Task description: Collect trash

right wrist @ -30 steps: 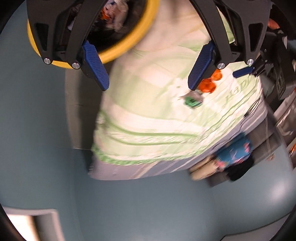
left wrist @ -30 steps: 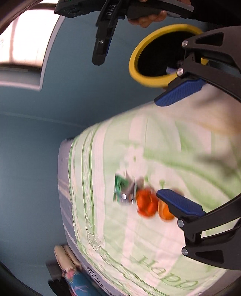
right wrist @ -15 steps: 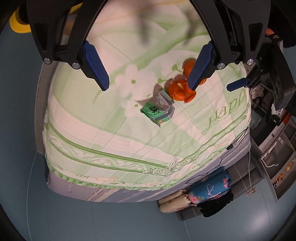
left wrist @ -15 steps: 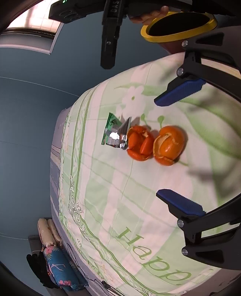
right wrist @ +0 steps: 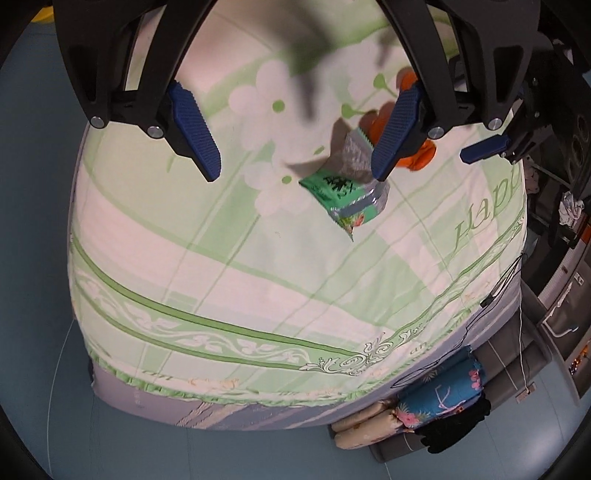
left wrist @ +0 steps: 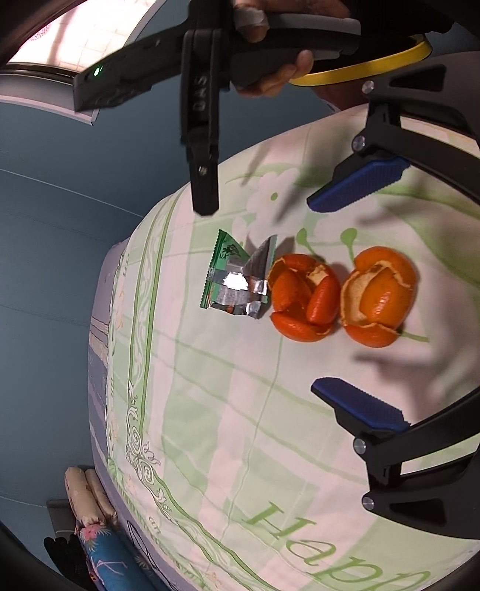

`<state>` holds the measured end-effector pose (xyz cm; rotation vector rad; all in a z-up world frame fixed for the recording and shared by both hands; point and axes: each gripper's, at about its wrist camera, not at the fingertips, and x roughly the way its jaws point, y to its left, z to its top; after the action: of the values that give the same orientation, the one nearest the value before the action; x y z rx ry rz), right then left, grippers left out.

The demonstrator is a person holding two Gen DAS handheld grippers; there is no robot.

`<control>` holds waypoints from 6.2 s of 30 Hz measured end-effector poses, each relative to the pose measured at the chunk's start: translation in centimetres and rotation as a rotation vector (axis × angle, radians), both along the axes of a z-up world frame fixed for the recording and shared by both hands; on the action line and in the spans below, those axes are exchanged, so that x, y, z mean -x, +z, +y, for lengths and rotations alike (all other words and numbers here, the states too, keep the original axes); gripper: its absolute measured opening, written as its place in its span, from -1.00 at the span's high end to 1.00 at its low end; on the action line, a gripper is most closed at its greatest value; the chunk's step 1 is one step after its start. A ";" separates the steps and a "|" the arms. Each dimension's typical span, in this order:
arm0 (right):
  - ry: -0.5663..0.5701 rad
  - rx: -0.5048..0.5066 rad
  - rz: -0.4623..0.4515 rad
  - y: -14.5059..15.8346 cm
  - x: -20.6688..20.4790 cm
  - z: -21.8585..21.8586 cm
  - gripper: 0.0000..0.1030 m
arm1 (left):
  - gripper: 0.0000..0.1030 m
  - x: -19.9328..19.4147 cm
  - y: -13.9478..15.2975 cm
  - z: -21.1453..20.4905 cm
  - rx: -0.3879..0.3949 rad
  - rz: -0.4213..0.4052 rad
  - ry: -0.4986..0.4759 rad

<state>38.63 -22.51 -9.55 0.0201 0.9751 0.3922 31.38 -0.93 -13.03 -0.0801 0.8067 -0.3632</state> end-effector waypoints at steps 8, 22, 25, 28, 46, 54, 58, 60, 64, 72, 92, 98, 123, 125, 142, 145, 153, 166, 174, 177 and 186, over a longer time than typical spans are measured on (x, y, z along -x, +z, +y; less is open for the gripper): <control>0.011 0.032 0.009 -0.8 -1.6 1.8 -0.51 | -0.70 -1.5 -1.2 -0.6 -0.024 0.000 -0.023; 0.023 0.073 0.036 -2.9 -2.5 3.4 -0.25 | 0.03 -1.9 -3.7 -2.1 -0.084 -0.005 -0.032; 0.022 0.069 0.040 -3.0 -2.6 3.5 -0.18 | 0.15 -1.5 -3.8 -2.4 -0.095 -0.030 -0.031; 0.024 0.070 0.046 -3.3 -2.7 3.8 -0.07 | 0.22 -1.3 -3.8 -2.4 -0.095 -0.044 -0.032; -0.027 0.072 -0.038 0.7 -1.0 3.0 1.00 | 0.47 0.5 -2.2 -1.6 -0.089 -0.077 -0.041; -0.030 0.042 -0.092 3.7 1.3 2.2 1.00 | 0.48 2.4 -0.2 0.0 -0.046 -0.082 -0.041; -0.030 0.030 -0.117 5.1 2.6 2.0 1.00 | 0.48 3.6 1.3 0.9 -0.024 -0.105 -0.033; -0.030 0.022 -0.128 5.7 3.2 1.9 1.00 | 0.48 4.3 1.9 1.2 -0.017 -0.116 -0.030; -0.027 0.012 -0.162 7.4 4.9 1.7 1.00 | 0.48 5.5 3.2 2.0 -0.008 -0.146 -0.022; -0.023 -0.013 -0.220 10.1 8.4 0.8 1.00 | 0.48 8.1 5.0 2.7 0.002 -0.177 -0.021; -0.102 -0.079 -0.343 14.1 16.2 -6.1 1.00 | 0.48 13.5 11.0 -1.3 0.034 -0.270 -0.083; -0.183 -0.082 -0.358 14.2 19.1 -10.7 1.00 | 0.48 15.3 13.0 -4.3 0.042 -0.319 -0.145; -0.551 0.001 -0.444 11.7 27.6 -23.8 1.00 | 0.48 17.9 16.2 -17.4 0.049 -0.376 -0.439; -0.576 0.022 -0.454 11.5 28.0 -24.2 1.00 | 0.48 17.9 16.1 -18.1 0.051 -0.370 -0.456; -0.675 0.152 -0.434 7.9 28.7 -25.7 1.00 | 0.47 16.9 13.3 -24.3 0.040 -0.292 -0.527; -0.692 0.139 -0.407 7.2 28.7 -26.3 1.00 | 0.47 16.6 12.2 -25.3 0.036 -0.262 -0.541; -0.683 0.123 -0.327 5.1 28.0 -27.0 1.00 | 0.46 15.4 8.8 -27.0 0.038 -0.148 -0.554; -0.686 0.078 -0.290 4.2 27.9 -28.0 0.99 | 0.23 13.3 6.6 -27.0 0.066 -0.041 -0.525; -0.688 0.063 -0.301 4.8 28.3 -28.0 0.99 | 0.20 13.3 7.6 -25.2 0.076 -0.060 -0.487; -0.680 0.060 -0.323 5.5 28.5 -27.6 0.99 | 0.21 13.1 8.3 -24.0 0.085 -0.072 -0.459; -0.499 0.006 -0.449 10.1 27.5 -20.9 0.99 | 0.18 13.1 11.3 -15.2 0.079 -0.170 -0.265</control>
<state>11.11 -43.39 0.57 0.1608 0.4997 -0.0697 18.27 -16.09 -1.68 -0.0152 0.6353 -0.6435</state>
